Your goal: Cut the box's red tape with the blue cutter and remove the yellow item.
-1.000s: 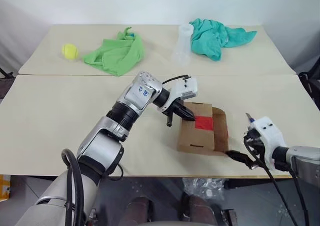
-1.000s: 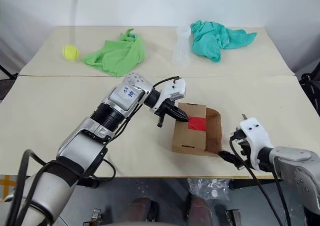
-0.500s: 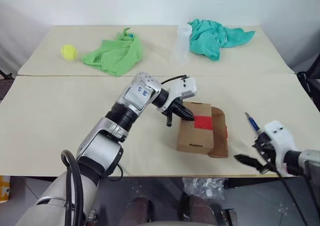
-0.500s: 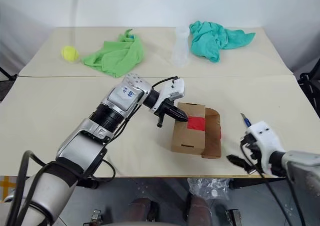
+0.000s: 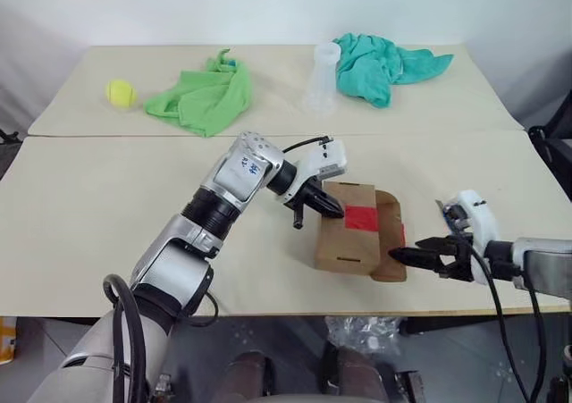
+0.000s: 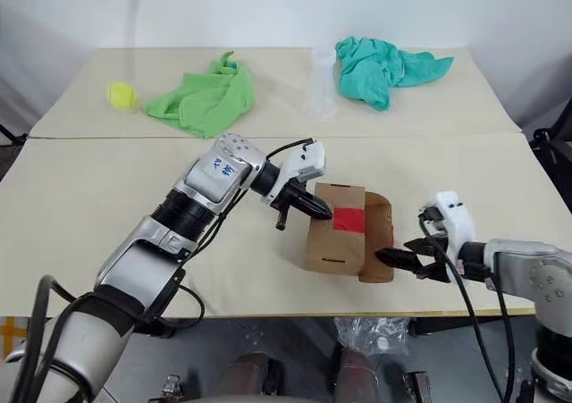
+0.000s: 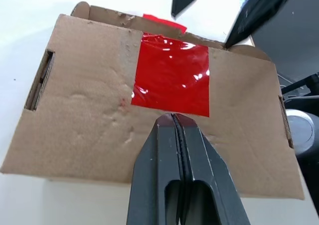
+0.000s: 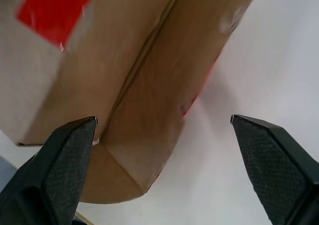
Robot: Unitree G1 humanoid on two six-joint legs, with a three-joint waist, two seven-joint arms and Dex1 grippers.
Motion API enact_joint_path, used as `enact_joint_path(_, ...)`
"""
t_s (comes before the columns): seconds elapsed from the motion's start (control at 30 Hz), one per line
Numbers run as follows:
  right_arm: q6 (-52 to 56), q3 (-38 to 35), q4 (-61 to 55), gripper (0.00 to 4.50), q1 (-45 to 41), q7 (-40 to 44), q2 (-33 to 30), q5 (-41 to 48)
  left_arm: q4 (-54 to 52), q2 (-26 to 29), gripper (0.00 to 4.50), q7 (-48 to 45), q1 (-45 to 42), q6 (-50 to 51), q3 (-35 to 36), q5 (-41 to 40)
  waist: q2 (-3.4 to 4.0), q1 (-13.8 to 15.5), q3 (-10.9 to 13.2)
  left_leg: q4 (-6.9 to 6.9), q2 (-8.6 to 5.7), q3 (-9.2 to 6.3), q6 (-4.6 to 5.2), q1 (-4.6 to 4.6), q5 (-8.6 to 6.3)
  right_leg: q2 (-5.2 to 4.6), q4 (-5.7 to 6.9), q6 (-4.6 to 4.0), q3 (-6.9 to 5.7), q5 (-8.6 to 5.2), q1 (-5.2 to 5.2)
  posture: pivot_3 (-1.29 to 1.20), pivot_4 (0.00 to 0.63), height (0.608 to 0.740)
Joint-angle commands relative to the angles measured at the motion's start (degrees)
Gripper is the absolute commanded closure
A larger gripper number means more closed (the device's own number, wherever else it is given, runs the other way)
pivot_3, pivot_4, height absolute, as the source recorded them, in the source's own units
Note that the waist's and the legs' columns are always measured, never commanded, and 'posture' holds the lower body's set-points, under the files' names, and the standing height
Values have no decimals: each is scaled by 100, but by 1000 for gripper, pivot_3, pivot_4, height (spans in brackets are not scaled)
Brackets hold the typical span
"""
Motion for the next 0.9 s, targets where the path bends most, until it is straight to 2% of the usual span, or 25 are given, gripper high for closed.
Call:
enact_joint_path(0.03, -233, 325, 147, 21, -117, 64, -21, -38, -254, 135, 4500, -87, 166, 275, -209, 35, 0, -32, 0, 0, 0, 0, 0, 1, 0, 0, 0, 0, 0, 0, 0, 0, 150, 740)
enact_joint_path(0.37, -179, 460, 975, 21, -706, 45, 742, 115, -1042, 517, 4500, -173, 430, 907, -345, -119, -6, -122, -3, -9, 8, 31, -4, 28, 1, 9, 11, 0, 32, 0, 2, 0, 150, 740)
enact_joint_path(0.47, -93, 410, 1023, 567, -753, -57, 952, 109, -1240, 615, 4500, -168, 498, 1043, -381, -168, -8, -178, -5, -9, 11, 38, -6, 34, 1, 11, 16, 0, 41, 0, 0, 0, 150, 740)
enact_joint_path(0.67, 222, 105, 730, 2555, -686, -272, 1154, 156, -1265, 638, 4500, -102, 503, 1115, -415, -231, -7, -199, -5, -15, 10, 39, -9, 31, 0, 10, 21, -1, 43, -1, -8, 0, 150, 740)
enact_joint_path(0.83, 260, -282, 373, 4363, -547, -638, 1078, 588, -1336, 657, 4500, -64, 554, 1159, -427, -272, -6, -183, -4, -17, 9, 41, -9, 29, 0, 10, 20, -1, 45, -1, -11, 0, 150, 740)
enact_joint_path(0.9, 260, -535, 203, 4439, -501, -912, 980, 946, -1337, 651, 4500, -13, 582, 1160, -416, -281, -6, -149, -4, -17, 9, 41, -9, 29, 0, 9, 19, -1, 45, -1, -11, 0, 150, 740)
